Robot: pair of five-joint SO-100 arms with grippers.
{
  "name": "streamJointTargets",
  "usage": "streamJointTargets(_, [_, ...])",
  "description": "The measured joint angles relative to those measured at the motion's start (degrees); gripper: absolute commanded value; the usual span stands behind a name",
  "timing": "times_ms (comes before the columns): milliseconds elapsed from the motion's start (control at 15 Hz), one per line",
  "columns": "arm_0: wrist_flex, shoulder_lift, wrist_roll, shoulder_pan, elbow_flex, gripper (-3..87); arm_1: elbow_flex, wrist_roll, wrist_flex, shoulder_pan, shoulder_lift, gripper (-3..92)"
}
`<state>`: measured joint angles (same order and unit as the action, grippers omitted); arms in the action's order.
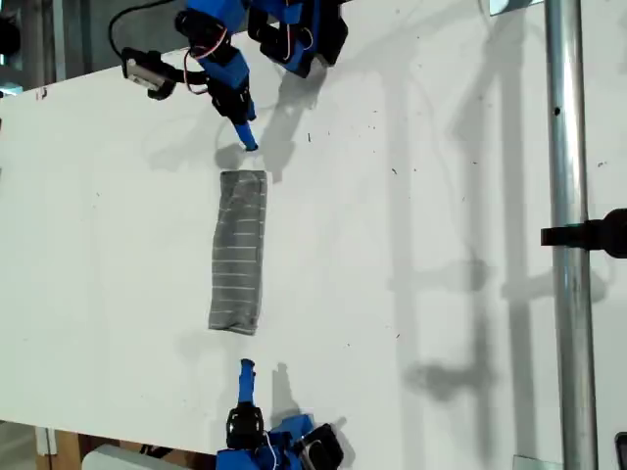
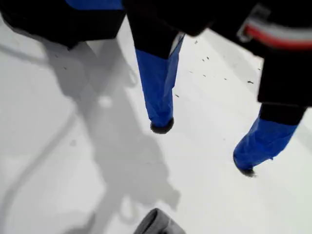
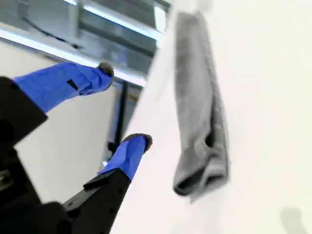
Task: Grasp corners of a towel and fold twice.
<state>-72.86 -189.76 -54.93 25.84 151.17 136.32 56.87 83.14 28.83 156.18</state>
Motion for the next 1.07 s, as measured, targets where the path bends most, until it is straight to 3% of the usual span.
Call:
streamJointTargets(200, [4.75, -8.00, -5.89, -8.53, 12.48, 14.1, 17.93, 14.94, 1.85, -10.11, 29.00, 27.3])
streamJointTargets(333, [7.12, -8.96, -7.38, -12.04, 21.09, 4.3, 21.88, 19.25, 1.85, -12.57, 31.29, 30.8])
streamJointTargets(467, [7.38, -9.05, -7.29, -15.38, 26.54, 0.0, 23.73, 20.48, 1.85, -12.04, 31.82, 31.7])
streamJointTargets(667, [7.82, -9.23, -4.31, -17.67, 27.25, -0.7, 26.63, 19.78, 1.14, -9.23, 31.90, 31.8])
streamJointTargets(933, [7.82, -9.23, -4.04, -17.75, 27.25, -1.3, 27.60, 9.49, -5.98, 3.16, 30.67, 32.3])
streamJointTargets(1067, [7.82, -9.23, -4.04, -17.75, 27.33, -1.4, 26.28, 6.77, -14.41, 4.66, 21.18, 33.2])
